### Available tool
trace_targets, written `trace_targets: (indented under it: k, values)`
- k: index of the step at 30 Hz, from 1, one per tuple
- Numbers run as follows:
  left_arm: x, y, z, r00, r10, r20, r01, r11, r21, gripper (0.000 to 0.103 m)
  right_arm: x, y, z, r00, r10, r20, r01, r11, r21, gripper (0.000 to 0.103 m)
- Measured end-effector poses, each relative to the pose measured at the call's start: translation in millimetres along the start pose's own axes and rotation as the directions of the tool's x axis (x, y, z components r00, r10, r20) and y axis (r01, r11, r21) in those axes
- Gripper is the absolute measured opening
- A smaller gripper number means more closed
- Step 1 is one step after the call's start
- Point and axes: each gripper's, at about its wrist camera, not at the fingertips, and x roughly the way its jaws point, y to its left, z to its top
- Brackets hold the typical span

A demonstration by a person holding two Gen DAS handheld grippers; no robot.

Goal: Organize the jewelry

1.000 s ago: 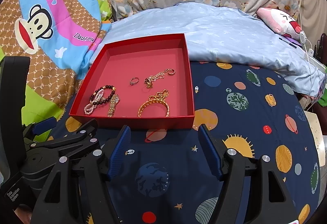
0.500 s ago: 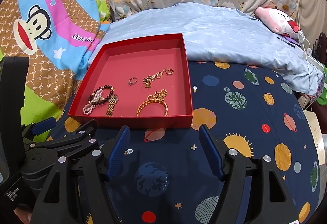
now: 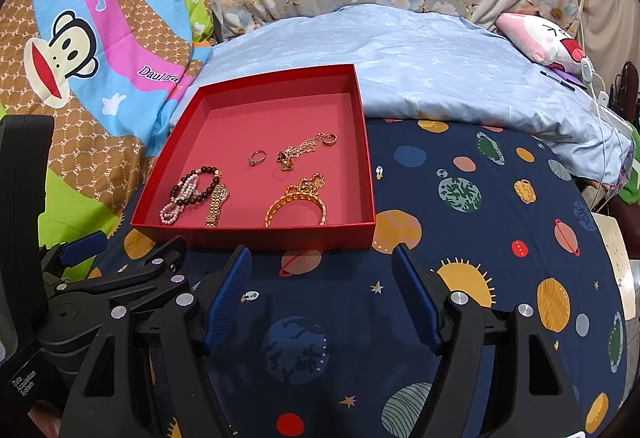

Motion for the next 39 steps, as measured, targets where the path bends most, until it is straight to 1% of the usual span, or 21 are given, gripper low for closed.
trace_targets:
  k: [39]
  values:
    - [0.3,2.0,-0.3,1.0,0.012,0.0,-0.012,1.0,0.005,0.088,0.5,-1.8,-1.5,1.0,-0.004,-0.001,0.004,1.0,0.001,0.071]
